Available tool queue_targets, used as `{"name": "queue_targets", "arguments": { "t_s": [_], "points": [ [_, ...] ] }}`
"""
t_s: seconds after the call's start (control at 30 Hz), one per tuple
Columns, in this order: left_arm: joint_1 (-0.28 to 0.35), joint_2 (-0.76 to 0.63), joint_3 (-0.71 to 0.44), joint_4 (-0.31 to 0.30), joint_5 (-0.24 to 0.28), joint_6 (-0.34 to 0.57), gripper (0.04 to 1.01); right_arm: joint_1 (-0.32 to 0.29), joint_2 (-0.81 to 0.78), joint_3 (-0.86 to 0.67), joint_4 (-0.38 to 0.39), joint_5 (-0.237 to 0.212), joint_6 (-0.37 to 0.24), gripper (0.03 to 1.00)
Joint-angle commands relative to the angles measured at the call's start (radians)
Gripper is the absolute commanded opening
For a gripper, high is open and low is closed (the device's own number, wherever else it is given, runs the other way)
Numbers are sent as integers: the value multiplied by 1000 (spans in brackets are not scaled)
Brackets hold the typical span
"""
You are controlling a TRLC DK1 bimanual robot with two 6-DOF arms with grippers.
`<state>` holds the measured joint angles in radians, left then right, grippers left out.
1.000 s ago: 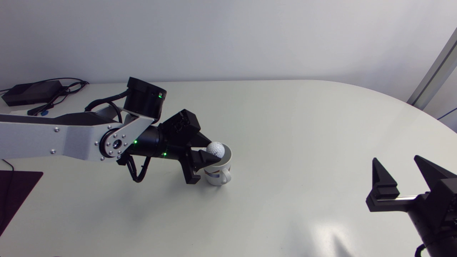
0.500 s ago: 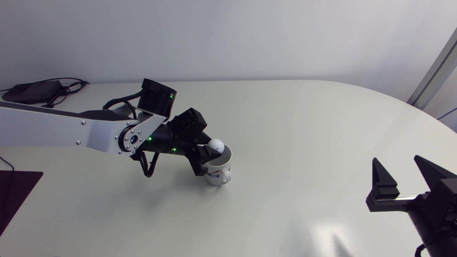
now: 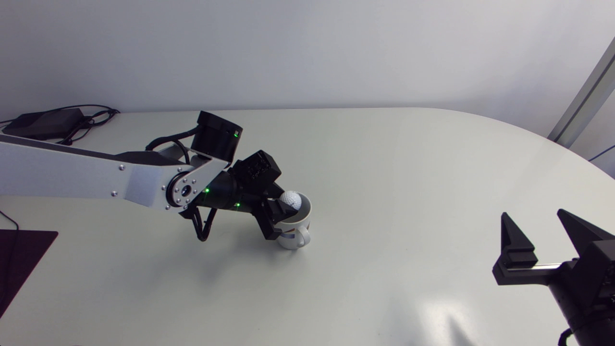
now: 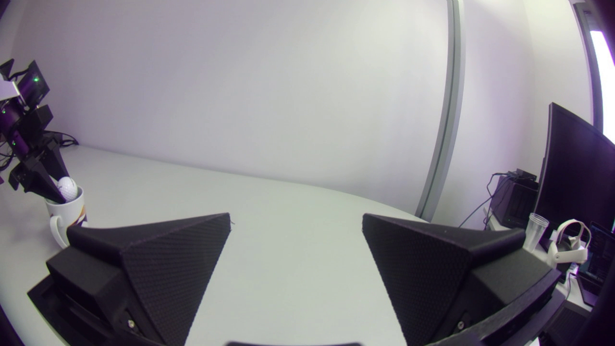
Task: Pick up the white golf ball from the table and place it into the cup.
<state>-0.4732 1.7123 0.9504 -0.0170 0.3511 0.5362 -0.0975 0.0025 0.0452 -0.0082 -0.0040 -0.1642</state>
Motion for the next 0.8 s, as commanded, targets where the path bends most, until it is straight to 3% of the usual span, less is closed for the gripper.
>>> {"name": "queue_targets", "arguments": {
  "t_s": [0.0, 0.07, 0.2, 0.33, 0.57, 0.77],
  "points": [
    [-7, 24, 33, 14, -14, -19, 557, 5, -6, -45, -4, -8, 5, 966],
    [-7, 27, 34, 14, -17, -19, 603, 5, -6, -45, -4, -8, 5, 966],
    [-10, 32, 41, 14, -23, -22, 849, 5, -6, -45, -4, -8, 5, 966],
    [-12, 30, 42, 14, -23, -25, 975, 4, -6, -45, -4, -8, 5, 966],
    [10, -25, 36, 14, -23, -54, 990, 4, -6, -45, -4, -8, 5, 966],
    [71, -134, 10, 19, -31, -113, 990, 5, -6, -45, -4, -8, 5, 966]
  ]
}}
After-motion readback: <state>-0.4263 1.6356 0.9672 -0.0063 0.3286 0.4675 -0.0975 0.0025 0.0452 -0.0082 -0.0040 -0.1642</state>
